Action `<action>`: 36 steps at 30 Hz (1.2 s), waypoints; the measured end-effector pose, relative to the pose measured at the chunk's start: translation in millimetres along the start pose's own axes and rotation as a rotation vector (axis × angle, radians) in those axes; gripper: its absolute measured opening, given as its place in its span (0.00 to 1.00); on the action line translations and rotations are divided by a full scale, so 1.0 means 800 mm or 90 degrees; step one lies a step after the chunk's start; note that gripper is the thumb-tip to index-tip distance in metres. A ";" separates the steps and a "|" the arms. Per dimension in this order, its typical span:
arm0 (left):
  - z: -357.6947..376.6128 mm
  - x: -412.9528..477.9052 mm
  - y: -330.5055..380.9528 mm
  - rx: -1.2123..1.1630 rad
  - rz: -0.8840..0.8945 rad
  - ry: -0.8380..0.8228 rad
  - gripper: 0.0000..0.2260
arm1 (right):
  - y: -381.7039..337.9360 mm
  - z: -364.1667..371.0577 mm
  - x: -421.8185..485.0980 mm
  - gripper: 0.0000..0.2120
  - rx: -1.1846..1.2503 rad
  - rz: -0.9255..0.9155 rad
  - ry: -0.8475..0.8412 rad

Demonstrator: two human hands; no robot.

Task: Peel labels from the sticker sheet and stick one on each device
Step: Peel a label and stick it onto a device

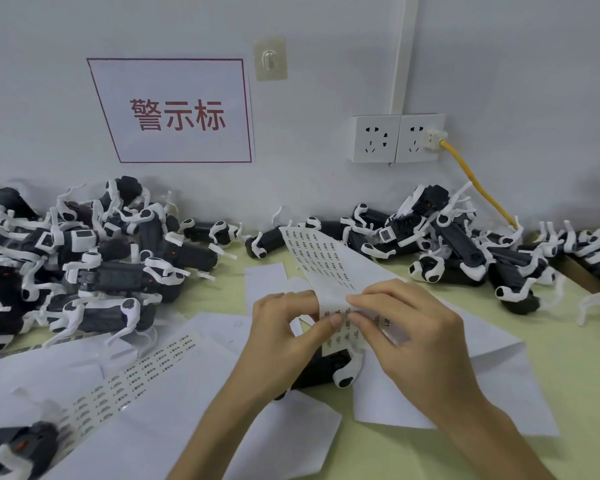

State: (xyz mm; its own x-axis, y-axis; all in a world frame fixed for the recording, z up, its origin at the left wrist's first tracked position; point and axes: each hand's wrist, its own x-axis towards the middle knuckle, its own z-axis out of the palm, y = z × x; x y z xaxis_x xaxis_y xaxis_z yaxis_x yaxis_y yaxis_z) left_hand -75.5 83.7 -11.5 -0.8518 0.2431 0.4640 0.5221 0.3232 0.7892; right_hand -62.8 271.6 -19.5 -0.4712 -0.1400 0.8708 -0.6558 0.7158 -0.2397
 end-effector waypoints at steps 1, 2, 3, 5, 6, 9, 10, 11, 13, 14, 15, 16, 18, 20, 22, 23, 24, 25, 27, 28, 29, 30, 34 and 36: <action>0.001 0.000 0.000 -0.005 0.001 0.000 0.11 | -0.001 0.000 0.000 0.06 -0.001 -0.006 0.005; 0.001 -0.001 0.000 -0.010 0.001 0.000 0.13 | -0.001 0.000 -0.001 0.05 -0.004 -0.010 0.012; 0.002 -0.001 0.001 -0.015 0.000 0.000 0.15 | -0.002 0.000 -0.001 0.05 -0.007 -0.015 0.018; 0.003 -0.002 0.001 -0.029 -0.008 0.006 0.19 | -0.001 0.001 -0.002 0.05 -0.010 -0.025 0.023; 0.003 -0.002 0.001 -0.033 -0.013 0.009 0.20 | -0.001 0.001 -0.002 0.04 -0.011 -0.031 0.026; 0.004 -0.002 0.001 -0.037 -0.032 0.026 0.18 | -0.002 0.002 -0.003 0.04 -0.014 -0.054 0.039; 0.004 -0.002 0.001 -0.044 -0.042 0.034 0.17 | -0.002 0.002 -0.003 0.03 -0.013 -0.063 0.043; 0.004 -0.002 0.003 -0.053 -0.052 0.039 0.17 | -0.002 0.002 -0.004 0.03 -0.012 -0.072 0.047; 0.005 -0.003 0.006 -0.070 -0.066 0.046 0.19 | -0.003 0.003 -0.004 0.03 -0.007 -0.080 0.051; 0.005 -0.003 0.007 -0.077 -0.072 0.050 0.18 | -0.003 0.003 -0.004 0.03 -0.004 -0.080 0.052; 0.005 -0.003 0.008 -0.082 -0.076 0.054 0.18 | -0.002 0.004 -0.004 0.03 -0.001 -0.078 0.054; 0.005 -0.003 0.008 -0.088 -0.077 0.057 0.18 | -0.002 0.004 -0.004 0.03 0.001 -0.076 0.055; 0.004 -0.003 0.005 -0.093 -0.077 0.057 0.20 | -0.003 0.005 -0.005 0.03 0.011 -0.068 0.052; 0.004 -0.003 0.004 -0.096 -0.080 0.052 0.21 | -0.003 0.005 -0.004 0.03 0.017 -0.061 0.046; 0.004 -0.003 0.004 -0.102 -0.084 0.050 0.19 | -0.004 0.005 -0.003 0.02 0.016 -0.058 0.041; 0.003 -0.003 0.004 -0.106 -0.087 0.048 0.19 | -0.005 0.005 -0.003 0.02 0.015 -0.060 0.040; 0.003 -0.003 0.005 -0.110 -0.089 0.046 0.19 | -0.005 0.004 -0.003 0.02 0.013 -0.062 0.040; 0.003 -0.003 0.005 -0.112 -0.089 0.044 0.19 | -0.005 0.004 -0.003 0.02 0.013 -0.064 0.040; 0.002 -0.003 0.005 -0.112 -0.090 0.040 0.21 | -0.005 0.004 -0.003 0.02 0.003 -0.067 0.040; 0.002 -0.003 0.006 -0.112 -0.094 0.038 0.22 | -0.005 0.004 -0.004 0.02 -0.001 -0.068 0.040; 0.001 -0.002 0.006 -0.115 -0.099 0.037 0.22 | -0.005 0.004 -0.004 0.02 0.003 -0.066 0.042; 0.001 -0.002 0.007 -0.120 -0.103 0.036 0.22 | -0.005 0.004 -0.004 0.02 0.014 -0.061 0.043; 0.001 -0.002 0.007 -0.130 -0.098 0.031 0.22 | -0.006 0.006 -0.004 0.04 0.059 -0.020 0.033; 0.001 -0.003 0.007 -0.133 -0.087 0.032 0.22 | -0.006 0.007 -0.004 0.03 0.075 -0.005 0.023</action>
State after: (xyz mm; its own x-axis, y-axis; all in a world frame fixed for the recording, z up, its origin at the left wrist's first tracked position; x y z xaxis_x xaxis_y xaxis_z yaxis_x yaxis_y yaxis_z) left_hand -70.7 85.7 -8.8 -0.9178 0.1632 0.3620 0.3860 0.1521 0.9099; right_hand -61.5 265.0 -23.2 -0.4457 -0.1198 0.8871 -0.7254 0.6290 -0.2795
